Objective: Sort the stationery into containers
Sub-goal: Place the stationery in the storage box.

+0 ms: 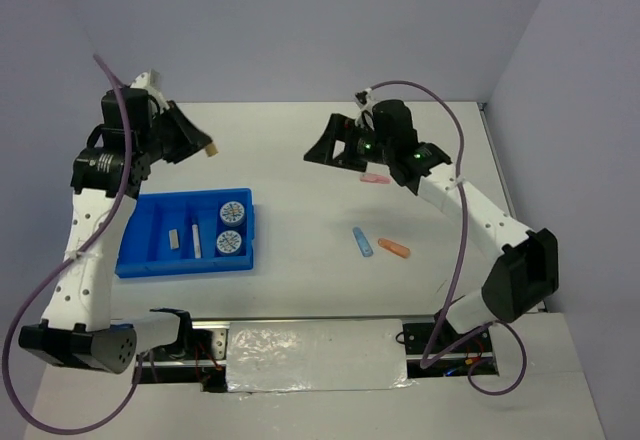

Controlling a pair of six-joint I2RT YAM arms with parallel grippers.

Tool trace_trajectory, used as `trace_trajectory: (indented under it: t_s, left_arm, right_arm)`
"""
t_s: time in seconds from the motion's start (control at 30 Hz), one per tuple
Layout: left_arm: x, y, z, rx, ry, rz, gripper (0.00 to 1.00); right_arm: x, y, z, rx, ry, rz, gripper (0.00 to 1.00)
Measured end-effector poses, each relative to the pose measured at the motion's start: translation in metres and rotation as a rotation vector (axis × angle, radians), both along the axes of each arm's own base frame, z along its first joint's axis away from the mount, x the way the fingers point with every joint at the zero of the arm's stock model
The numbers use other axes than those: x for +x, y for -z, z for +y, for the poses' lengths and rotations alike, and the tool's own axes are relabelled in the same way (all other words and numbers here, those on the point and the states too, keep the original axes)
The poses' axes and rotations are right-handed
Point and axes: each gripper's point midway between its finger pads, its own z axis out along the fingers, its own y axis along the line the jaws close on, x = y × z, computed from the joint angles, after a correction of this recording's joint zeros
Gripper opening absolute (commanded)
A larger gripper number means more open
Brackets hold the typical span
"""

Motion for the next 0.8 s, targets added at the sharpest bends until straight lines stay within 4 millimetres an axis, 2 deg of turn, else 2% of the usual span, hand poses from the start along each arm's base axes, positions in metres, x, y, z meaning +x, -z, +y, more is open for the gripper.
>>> trace_trajectory:
  t_s: [0.1, 0.17, 0.23, 0.33, 0.43, 0.57, 0.77, 0.8]
  left_arm:
    - [0.005, 0.063, 0.071, 0.169, -0.253, 0.191, 0.00]
    - [-0.005, 0.113, 0.112, 0.260, -0.379, 0.358, 0.00]
    - [-0.023, 0.160, 0.140, 0.331, -0.451, 0.526, 0.00]
    - [-0.042, 0.203, 0.155, 0.388, -0.467, 0.671, 0.01]
    - [-0.044, 0.222, 0.158, 0.413, -0.465, 0.720, 0.03]
    - [-0.038, 0.237, 0.164, 0.439, -0.481, 0.743, 0.09]
    - [-0.041, 0.255, 0.172, 0.479, -0.507, 0.778, 0.24]
    - [-0.043, 0.256, 0.173, 0.485, -0.511, 0.781, 0.30]
  right_arm:
    - [-0.006, 0.024, -0.044, -0.196, 0.128, 0.031, 1.00]
    - [-0.017, 0.025, -0.071, -0.285, 0.179, 0.012, 1.00]
    - [-0.032, 0.020, -0.091, -0.335, 0.206, -0.025, 1.00]
    - [-0.059, 0.014, -0.111, -0.374, 0.199, -0.077, 1.00]
    - [-0.081, 0.021, -0.123, -0.403, 0.168, -0.093, 1.00]
    - [-0.105, 0.046, -0.130, -0.441, 0.106, -0.060, 1.00]
    - [-0.123, 0.068, -0.134, -0.473, 0.046, -0.022, 1.00]
    - [-0.123, 0.070, -0.134, -0.475, 0.042, -0.021, 1.00]
